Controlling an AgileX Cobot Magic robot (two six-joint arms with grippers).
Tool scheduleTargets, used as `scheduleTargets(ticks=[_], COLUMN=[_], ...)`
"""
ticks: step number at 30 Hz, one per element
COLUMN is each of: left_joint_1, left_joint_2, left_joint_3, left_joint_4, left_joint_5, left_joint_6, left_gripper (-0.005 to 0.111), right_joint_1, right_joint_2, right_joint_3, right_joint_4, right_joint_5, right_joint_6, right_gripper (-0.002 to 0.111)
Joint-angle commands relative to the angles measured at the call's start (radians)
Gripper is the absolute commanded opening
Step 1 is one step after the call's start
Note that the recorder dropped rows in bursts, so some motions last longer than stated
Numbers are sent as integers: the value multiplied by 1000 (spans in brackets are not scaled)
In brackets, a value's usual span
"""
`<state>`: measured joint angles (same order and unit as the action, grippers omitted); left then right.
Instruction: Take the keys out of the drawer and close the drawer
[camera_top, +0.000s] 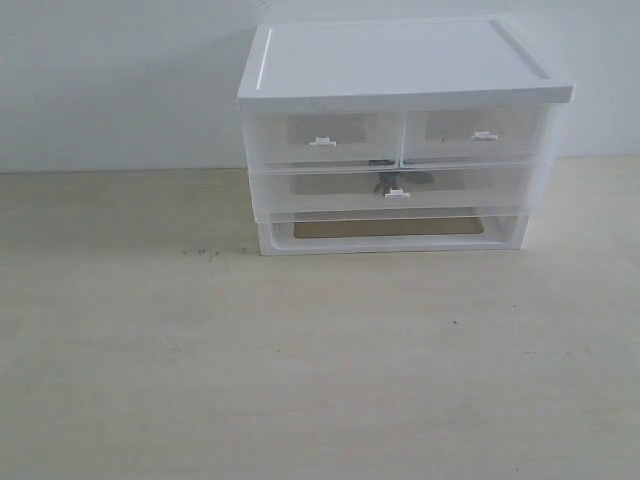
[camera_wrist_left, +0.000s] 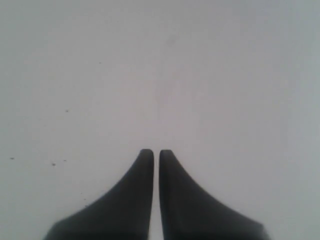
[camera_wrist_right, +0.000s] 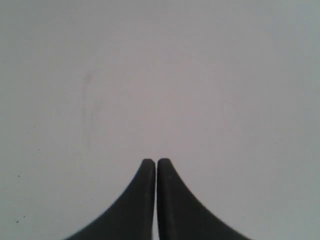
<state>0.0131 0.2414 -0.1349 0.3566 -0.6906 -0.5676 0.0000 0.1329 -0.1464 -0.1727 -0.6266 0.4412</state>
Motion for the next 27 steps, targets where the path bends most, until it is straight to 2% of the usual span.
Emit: scheduleTargets(ticks=[1, 8, 10, 14, 19, 27], left_joint_1=[4, 4, 4, -16, -113, -269], left_joint_2=[217, 546, 685, 870, 1109, 1401], left_joint_3=[-50, -159, -210, -270, -352, -509], left_joint_4=[195, 404, 513, 588, 595, 517], left_joint_5=[-224, -337, -396, -449, -458, -455], left_joint_6=[-32, -32, -12, 51, 229, 457], left_gripper=[4, 4, 4, 4, 4, 4], right_joint_1=[-2, -2, -2, -2, 0, 0], right_joint_2=[251, 651, 826, 1025, 1267, 1486], right_joint_3=[-121, -217, -251, -316, -415, -556], right_joint_4=[-136, -245, -270, -294, -342, -393], right_joint_5=[19, -29, -87, -121, -127, -139], right_joint_6=[66, 89, 96, 100, 138, 188], right_gripper=[0, 0, 0, 0, 0, 0])
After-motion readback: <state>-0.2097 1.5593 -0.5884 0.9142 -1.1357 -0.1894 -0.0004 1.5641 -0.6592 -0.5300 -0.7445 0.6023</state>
